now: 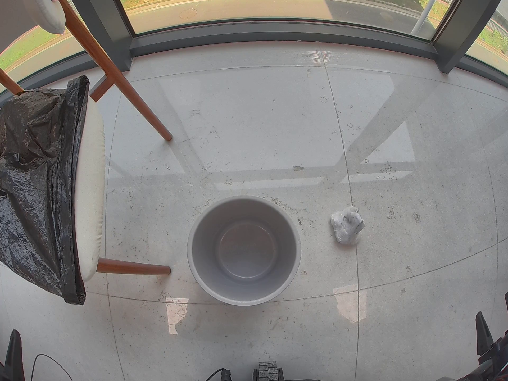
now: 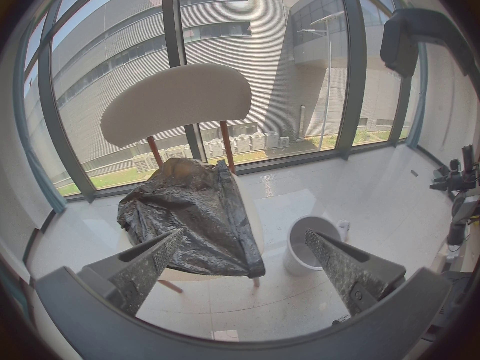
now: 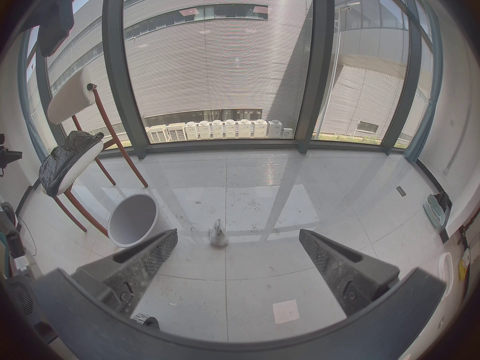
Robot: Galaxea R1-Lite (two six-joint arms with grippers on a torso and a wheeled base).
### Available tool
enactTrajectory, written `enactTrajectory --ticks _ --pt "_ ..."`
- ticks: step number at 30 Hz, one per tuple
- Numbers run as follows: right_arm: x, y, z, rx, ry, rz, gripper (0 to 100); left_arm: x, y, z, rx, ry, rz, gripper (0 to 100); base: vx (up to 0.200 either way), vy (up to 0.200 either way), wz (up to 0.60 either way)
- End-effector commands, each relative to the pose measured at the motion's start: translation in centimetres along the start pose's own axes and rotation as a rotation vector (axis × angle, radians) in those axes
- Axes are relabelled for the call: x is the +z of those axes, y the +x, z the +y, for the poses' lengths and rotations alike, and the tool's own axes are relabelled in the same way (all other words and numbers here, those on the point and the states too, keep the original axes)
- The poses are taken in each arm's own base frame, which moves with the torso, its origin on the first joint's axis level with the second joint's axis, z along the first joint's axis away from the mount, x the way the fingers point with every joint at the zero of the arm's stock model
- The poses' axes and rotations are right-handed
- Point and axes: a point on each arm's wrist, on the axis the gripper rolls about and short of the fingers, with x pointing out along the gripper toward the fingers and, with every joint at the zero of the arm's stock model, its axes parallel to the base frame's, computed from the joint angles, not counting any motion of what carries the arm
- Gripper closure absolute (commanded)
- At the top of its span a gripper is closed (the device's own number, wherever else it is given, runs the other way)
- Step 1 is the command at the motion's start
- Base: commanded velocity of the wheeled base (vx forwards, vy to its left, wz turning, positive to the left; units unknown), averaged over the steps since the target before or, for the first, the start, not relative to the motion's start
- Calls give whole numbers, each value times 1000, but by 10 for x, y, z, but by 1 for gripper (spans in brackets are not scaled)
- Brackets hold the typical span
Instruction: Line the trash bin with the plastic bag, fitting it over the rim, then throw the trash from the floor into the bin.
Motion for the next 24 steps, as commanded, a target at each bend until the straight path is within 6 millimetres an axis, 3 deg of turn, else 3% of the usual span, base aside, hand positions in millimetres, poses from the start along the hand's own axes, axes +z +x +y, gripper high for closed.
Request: enactTrajectory --ticks 1,9,18,24 --pt "-5 0 0 0 1 6 0 6 -4 0 -57 -14 -41 0 0 0 0" --pt "-5 1 0 0 1 8 0 11 -2 -2 -134 -13 -46 0 0 0 0" --pt "-5 1 0 0 1 8 0 42 19 5 -147 -24 21 0 0 0 0" --pt "-5 1 0 0 1 8 0 53 36 6 -288 -50 60 0 0 0 0"
